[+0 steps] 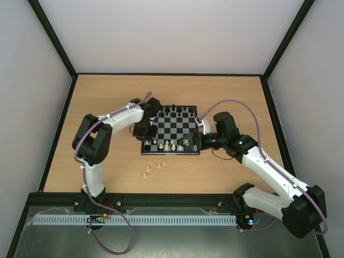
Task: Set up the chess pieces on the board
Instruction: Place the chess piece on the chessboard.
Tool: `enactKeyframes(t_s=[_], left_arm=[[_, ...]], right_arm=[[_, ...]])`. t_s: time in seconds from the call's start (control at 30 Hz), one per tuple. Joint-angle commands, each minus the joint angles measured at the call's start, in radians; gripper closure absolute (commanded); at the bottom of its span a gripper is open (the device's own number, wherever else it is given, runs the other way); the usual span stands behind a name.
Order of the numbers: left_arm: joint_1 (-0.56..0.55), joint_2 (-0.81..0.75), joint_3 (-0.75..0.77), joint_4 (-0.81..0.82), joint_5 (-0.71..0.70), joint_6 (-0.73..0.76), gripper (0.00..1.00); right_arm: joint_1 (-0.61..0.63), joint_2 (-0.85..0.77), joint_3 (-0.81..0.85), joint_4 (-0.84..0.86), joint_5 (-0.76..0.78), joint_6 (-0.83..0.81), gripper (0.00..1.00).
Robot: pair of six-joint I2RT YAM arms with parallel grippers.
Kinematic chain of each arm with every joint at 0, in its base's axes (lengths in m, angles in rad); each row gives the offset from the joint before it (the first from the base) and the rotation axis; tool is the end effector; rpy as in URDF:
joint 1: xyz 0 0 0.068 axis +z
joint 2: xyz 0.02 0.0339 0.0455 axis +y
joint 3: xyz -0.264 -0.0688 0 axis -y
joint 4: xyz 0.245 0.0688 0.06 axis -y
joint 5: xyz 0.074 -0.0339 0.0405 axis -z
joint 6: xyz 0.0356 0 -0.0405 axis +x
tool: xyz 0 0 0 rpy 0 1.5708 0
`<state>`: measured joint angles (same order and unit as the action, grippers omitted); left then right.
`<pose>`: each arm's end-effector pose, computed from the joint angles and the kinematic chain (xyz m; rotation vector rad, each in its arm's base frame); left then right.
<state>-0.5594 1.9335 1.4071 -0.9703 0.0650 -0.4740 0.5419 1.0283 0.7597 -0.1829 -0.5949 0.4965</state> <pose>0.3071 -0.1950 0.1799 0.1363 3.1029 -0.1447 0.1859 0.1352 0.2873 -0.4578 2.1224 1.2303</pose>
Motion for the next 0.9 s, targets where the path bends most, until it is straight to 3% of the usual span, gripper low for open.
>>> enactKeyframes(t_s=[0.0,0.23,0.4,0.6,0.73,0.8,0.87], left_arm=[[0.007,0.016,-0.001,-0.027,-0.003,0.003,0.82],[0.008,0.005,0.027,-0.030,-0.007,-0.002,0.79],[0.009,-0.040,0.151,-0.062,-0.027,-0.001,0.64],[0.009,-0.213,0.247,-0.015,-0.010,-0.011,0.50],[0.005,-0.423,0.116,0.151,0.007,-0.053,0.38],[-0.001,-0.560,-0.043,0.296,0.021,-0.088,0.24],[-0.005,-0.681,-0.211,0.435,0.025,-0.133,0.03]], right_arm=[[-0.002,-0.013,-0.010,-0.007,-0.023,-0.013,0.01],[-0.002,-0.014,-0.012,-0.007,-0.025,-0.013,0.02],[-0.001,-0.014,-0.014,-0.014,-0.014,-0.016,0.01],[-0.001,-0.006,-0.010,-0.026,0.014,-0.020,0.02],[-0.001,0.006,-0.004,-0.038,0.047,-0.026,0.01],[0.000,0.017,0.001,-0.047,0.065,-0.033,0.01],[0.000,0.030,0.004,-0.052,0.077,-0.039,0.01]])
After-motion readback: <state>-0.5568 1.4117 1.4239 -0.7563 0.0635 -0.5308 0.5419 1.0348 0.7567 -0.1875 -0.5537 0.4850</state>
